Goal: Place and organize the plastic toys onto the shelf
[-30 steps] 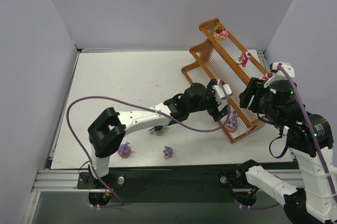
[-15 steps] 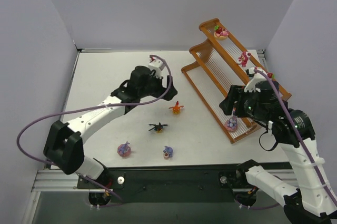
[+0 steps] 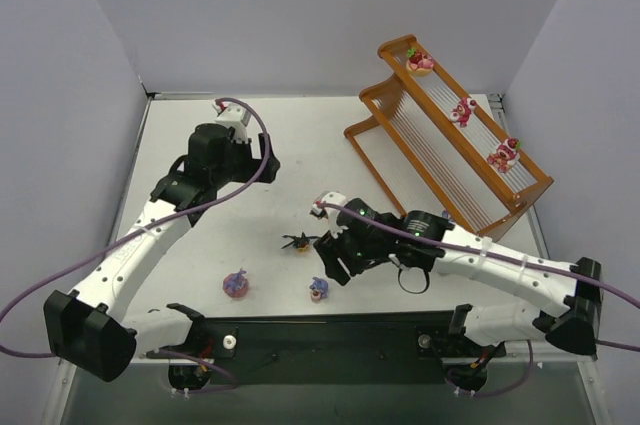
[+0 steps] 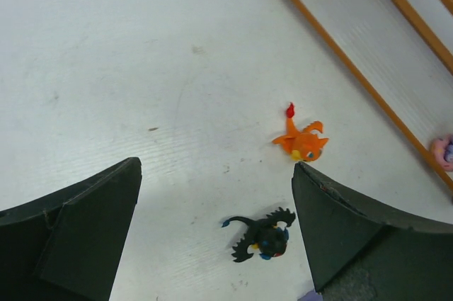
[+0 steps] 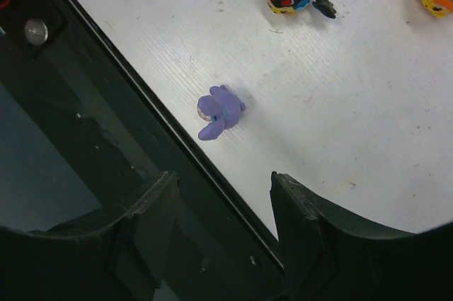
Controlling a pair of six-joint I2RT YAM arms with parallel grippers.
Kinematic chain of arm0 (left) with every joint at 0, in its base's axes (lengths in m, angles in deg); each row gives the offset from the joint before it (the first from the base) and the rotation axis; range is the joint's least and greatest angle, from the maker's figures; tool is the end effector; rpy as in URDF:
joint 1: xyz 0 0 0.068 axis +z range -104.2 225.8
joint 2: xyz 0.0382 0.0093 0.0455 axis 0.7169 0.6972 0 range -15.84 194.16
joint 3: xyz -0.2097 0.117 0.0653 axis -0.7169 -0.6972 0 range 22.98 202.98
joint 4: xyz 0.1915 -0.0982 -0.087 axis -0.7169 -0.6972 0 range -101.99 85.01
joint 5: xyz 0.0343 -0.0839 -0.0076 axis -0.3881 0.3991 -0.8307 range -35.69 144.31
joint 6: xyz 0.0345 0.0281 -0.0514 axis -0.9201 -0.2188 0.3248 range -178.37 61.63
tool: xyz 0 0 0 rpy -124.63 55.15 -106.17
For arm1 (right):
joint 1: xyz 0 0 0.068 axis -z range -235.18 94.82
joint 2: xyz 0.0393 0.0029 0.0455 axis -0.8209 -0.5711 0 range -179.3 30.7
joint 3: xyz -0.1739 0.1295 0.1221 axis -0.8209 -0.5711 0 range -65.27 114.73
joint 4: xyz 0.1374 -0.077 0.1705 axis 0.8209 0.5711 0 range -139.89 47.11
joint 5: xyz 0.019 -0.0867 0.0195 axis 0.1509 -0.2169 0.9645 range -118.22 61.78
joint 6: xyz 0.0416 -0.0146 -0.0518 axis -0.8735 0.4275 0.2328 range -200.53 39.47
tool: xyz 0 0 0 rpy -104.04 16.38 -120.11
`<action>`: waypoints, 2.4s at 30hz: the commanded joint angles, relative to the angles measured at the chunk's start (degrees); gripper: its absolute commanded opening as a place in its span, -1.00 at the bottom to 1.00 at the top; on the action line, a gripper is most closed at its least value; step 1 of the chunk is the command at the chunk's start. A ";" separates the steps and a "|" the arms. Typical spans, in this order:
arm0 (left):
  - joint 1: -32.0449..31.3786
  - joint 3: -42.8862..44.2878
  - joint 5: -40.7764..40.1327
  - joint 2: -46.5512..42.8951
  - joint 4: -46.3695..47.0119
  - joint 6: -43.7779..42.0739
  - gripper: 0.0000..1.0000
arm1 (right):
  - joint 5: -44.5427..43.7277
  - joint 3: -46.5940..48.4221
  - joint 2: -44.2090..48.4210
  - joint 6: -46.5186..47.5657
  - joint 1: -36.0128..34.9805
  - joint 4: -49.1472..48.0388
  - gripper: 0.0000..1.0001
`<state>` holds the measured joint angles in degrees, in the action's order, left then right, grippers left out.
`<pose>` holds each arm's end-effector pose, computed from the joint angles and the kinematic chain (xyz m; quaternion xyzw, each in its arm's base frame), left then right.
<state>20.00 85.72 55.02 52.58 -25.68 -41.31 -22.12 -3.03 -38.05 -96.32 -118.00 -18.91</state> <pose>0.2388 -0.1162 0.3174 0.0680 0.8470 -0.1975 0.4888 0.1108 0.2286 0.2937 -0.3789 0.8118 0.3168 0.3116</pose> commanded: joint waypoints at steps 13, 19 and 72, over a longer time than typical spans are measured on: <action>5.23 0.98 -0.10 -4.00 -2.16 2.28 0.95 | -5.93 0.16 -15.00 6.47 -6.43 -9.98 -0.35; 5.67 -0.60 0.52 -5.67 -1.99 2.19 0.95 | -9.44 -0.62 -17.29 7.27 -8.62 -10.41 -0.39; 7.70 -3.24 4.39 -6.64 -2.25 3.86 0.95 | -33.80 5.35 -13.34 30.65 31.27 -5.49 -1.00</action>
<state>27.23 81.39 58.28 46.94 -28.41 -37.58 -53.90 0.86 -51.14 -67.31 -88.02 -22.45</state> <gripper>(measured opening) 0.974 0.077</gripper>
